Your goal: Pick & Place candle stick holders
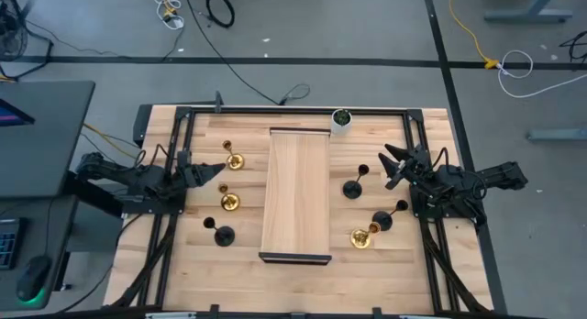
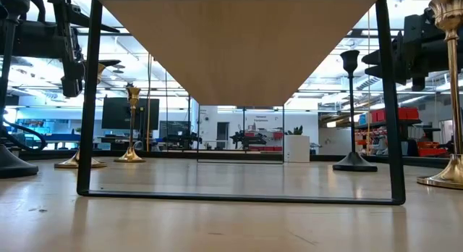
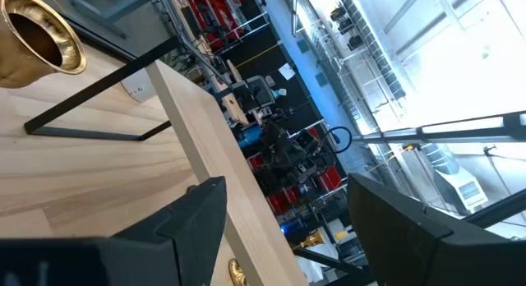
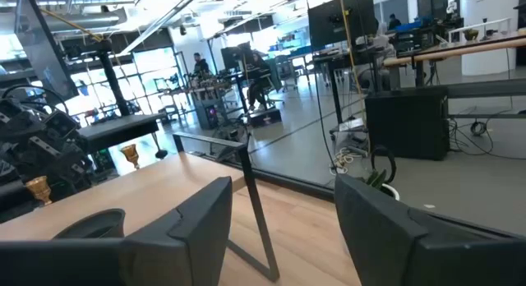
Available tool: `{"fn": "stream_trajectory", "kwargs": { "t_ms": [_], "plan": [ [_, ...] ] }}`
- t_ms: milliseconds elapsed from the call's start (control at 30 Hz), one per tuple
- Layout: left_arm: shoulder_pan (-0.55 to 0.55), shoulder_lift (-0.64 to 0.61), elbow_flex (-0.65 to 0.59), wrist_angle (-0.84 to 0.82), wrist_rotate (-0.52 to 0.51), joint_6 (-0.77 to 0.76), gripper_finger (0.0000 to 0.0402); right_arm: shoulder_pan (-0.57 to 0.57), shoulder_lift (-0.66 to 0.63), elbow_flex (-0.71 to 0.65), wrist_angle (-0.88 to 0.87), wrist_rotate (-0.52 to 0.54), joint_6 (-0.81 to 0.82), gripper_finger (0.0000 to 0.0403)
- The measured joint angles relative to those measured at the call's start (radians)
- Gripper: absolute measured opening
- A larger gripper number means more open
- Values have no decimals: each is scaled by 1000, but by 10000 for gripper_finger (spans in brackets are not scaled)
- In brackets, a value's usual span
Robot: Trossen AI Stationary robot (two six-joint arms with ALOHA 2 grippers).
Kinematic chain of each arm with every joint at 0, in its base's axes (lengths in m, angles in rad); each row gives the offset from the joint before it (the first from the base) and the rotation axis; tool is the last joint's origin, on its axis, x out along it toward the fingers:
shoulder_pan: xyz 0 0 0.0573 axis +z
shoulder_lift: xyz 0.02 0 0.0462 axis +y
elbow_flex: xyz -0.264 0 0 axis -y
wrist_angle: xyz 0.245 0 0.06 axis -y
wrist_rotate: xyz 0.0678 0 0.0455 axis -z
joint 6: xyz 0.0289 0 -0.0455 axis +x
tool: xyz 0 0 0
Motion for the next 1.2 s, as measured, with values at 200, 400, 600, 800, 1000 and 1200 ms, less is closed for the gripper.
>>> {"fn": "stream_trajectory", "kwargs": {
  "t_ms": [200,400,600,800,1000,1200],
  "plan": [
    [0,0,0,0,0,0,252,0,0,0,0,0,0,217],
    [0,0,0,0,0,0,252,0,0,0,0,0,0,217],
    [0,0,0,0,0,0,252,0,0,0,0,0,0,217],
    [0,0,0,0,0,-1,252,0,0,0,0,0,0,217],
    [0,0,0,0,0,-7,252,0,0,0,0,0,0,217],
    [0,0,0,0,0,-8,252,0,0,0,26,6,-1,217]
  ]
}}
